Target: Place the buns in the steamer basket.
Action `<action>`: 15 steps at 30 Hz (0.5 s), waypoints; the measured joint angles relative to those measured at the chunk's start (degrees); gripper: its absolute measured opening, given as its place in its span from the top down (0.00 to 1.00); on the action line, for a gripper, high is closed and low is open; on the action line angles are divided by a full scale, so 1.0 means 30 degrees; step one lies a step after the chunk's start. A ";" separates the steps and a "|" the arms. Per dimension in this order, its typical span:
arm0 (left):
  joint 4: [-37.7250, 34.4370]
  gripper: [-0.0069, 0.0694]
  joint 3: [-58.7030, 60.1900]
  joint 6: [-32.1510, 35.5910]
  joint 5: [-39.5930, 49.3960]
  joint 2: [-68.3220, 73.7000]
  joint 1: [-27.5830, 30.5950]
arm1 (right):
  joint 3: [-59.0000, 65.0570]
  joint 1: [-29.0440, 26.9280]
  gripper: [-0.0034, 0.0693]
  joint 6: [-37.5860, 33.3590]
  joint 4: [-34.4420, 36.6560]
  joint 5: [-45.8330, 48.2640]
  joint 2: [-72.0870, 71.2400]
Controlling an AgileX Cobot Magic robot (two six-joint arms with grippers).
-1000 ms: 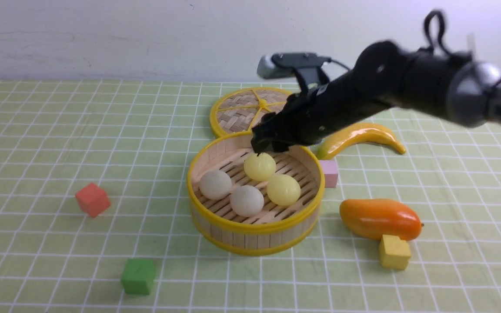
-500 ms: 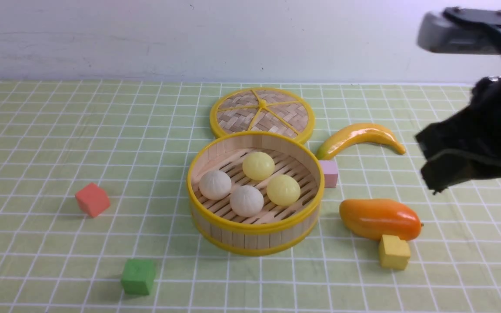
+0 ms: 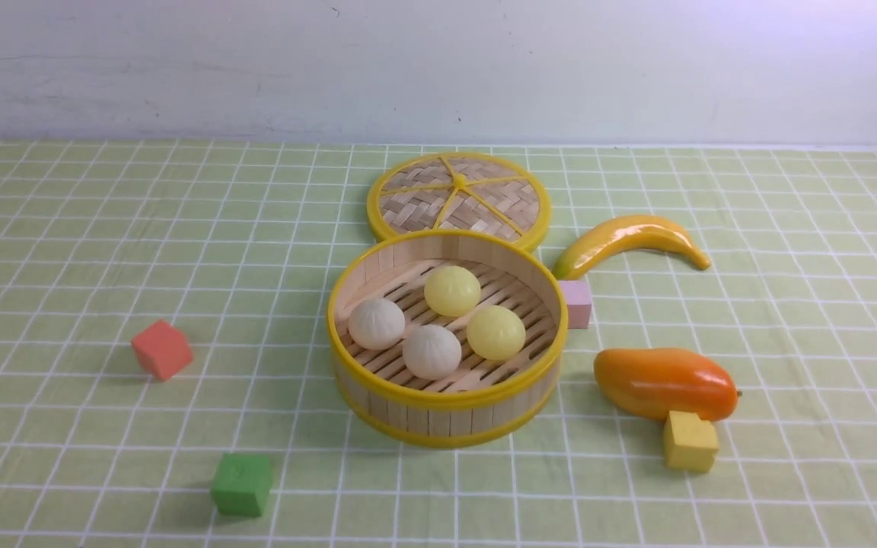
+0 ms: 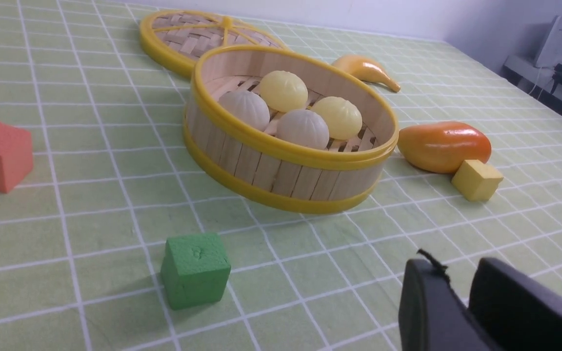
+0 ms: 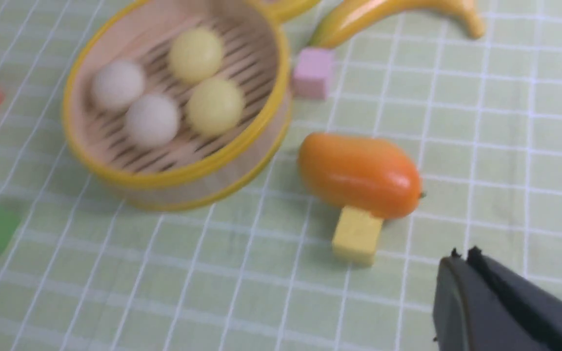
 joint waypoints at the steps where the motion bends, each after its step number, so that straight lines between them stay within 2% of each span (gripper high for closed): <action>1: 0.0000 0.73 0.0000 0.0000 0.0000 0.0000 0.0000 | 0.1976 -0.0813 0.98 0.0000 0.0000 -0.2029 -0.1187; 5: 0.0000 0.72 0.0000 0.0000 0.0161 0.0000 0.0000 | 0.8761 -0.3027 0.98 -0.0016 -0.0696 -0.8526 -0.6395; 8: 0.0000 0.72 0.0000 0.0000 0.0263 0.0000 0.0000 | 1.2508 -0.4057 0.98 -0.0016 -0.1489 -1.0028 -0.9945; 10: 0.0000 0.72 0.0000 0.0000 0.0263 0.0000 0.0000 | 1.4743 -0.4771 0.98 0.0004 -0.1607 -1.0141 -1.2279; 12: 0.0000 0.72 0.0000 0.0000 0.0263 0.0000 0.0000 | 1.5255 -0.4999 0.98 0.0078 -0.1607 -0.9685 -1.3195; 15: 0.0000 0.72 0.0000 0.0000 0.0253 0.0000 0.0000 | 1.5597 -0.5497 0.98 0.0238 -0.1641 -0.6526 -1.4848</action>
